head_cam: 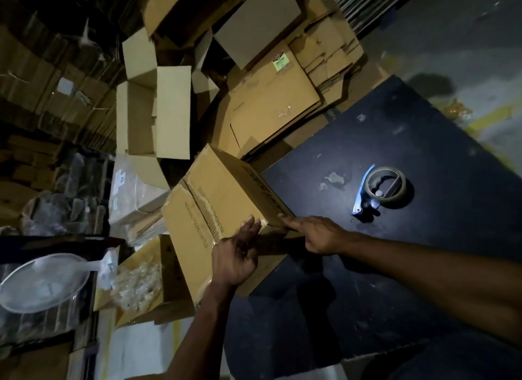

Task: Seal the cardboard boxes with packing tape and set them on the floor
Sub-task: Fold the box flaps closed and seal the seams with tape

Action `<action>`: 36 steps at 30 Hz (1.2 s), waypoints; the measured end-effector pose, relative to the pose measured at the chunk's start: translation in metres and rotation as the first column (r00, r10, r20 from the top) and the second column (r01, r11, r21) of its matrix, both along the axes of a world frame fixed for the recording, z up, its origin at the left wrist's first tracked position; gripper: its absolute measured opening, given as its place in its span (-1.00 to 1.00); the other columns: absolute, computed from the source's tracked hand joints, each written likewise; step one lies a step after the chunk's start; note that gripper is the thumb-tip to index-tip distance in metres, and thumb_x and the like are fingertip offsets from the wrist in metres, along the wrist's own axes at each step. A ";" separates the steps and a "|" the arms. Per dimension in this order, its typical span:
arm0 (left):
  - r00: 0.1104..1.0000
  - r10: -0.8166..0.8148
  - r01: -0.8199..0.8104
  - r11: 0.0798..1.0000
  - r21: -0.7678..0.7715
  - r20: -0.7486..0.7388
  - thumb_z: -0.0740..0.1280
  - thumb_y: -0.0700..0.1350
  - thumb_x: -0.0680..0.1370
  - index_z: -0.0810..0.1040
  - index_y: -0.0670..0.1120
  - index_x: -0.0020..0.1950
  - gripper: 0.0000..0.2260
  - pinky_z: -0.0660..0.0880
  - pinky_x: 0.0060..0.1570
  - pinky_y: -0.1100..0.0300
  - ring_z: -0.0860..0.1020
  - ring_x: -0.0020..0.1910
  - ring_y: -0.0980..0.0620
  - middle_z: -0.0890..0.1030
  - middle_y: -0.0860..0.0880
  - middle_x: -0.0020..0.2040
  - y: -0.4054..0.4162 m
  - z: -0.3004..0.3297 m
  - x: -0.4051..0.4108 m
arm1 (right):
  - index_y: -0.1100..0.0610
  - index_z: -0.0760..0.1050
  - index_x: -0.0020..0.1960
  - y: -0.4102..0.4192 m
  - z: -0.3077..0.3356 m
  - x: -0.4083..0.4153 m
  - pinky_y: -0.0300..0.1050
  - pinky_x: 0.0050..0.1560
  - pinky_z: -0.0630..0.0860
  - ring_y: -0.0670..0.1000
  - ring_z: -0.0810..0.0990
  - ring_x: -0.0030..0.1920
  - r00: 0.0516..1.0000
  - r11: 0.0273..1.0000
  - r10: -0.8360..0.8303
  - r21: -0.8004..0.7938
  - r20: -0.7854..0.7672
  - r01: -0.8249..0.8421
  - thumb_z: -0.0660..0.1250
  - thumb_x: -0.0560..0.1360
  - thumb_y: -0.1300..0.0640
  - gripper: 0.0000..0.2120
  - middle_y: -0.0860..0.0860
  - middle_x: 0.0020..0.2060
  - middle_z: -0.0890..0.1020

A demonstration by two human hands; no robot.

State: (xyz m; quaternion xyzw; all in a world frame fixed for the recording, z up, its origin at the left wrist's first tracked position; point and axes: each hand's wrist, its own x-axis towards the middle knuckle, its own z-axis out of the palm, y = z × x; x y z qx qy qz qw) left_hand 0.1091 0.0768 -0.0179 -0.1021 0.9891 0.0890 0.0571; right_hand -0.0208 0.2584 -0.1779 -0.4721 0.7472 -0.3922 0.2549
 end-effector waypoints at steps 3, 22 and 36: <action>0.999 -0.031 0.032 0.999 -0.015 0.014 0.16 0.16 0.46 0.52 0.14 0.50 -0.40 0.65 0.14 0.05 0.42 0.47 0.17 0.44 0.15 0.51 0.001 0.003 -0.002 | -0.09 -0.06 0.67 -0.001 0.002 -0.008 0.03 0.23 0.56 0.17 0.54 0.33 0.995 0.997 0.042 0.062 0.091 -0.047 0.24 0.42 0.29 -0.08 0.12 0.51 0.41; 0.992 -0.110 0.118 0.976 0.184 -0.053 0.26 -0.03 0.44 0.50 0.23 0.48 -0.42 0.63 0.18 0.06 0.64 0.25 -0.02 0.66 0.07 0.31 -0.036 0.006 -0.060 | 0.18 0.58 0.35 -0.036 0.015 -0.047 -0.44 0.02 0.53 -0.09 0.68 0.08 0.740 0.760 -0.628 -0.016 0.242 0.650 0.47 0.52 0.25 -0.59 0.08 0.14 0.71; 0.944 -0.230 0.274 0.945 0.176 -0.235 0.08 0.00 0.71 0.33 0.01 0.62 -0.54 0.15 0.60 -0.13 0.15 0.64 0.08 0.28 0.02 0.63 -0.062 -0.050 -0.111 | -0.04 0.23 0.61 -0.063 0.040 -0.060 -0.12 0.39 0.48 0.01 0.43 0.45 0.683 0.693 -0.544 -0.198 0.487 0.693 0.42 0.47 0.37 -0.19 -0.04 0.53 0.38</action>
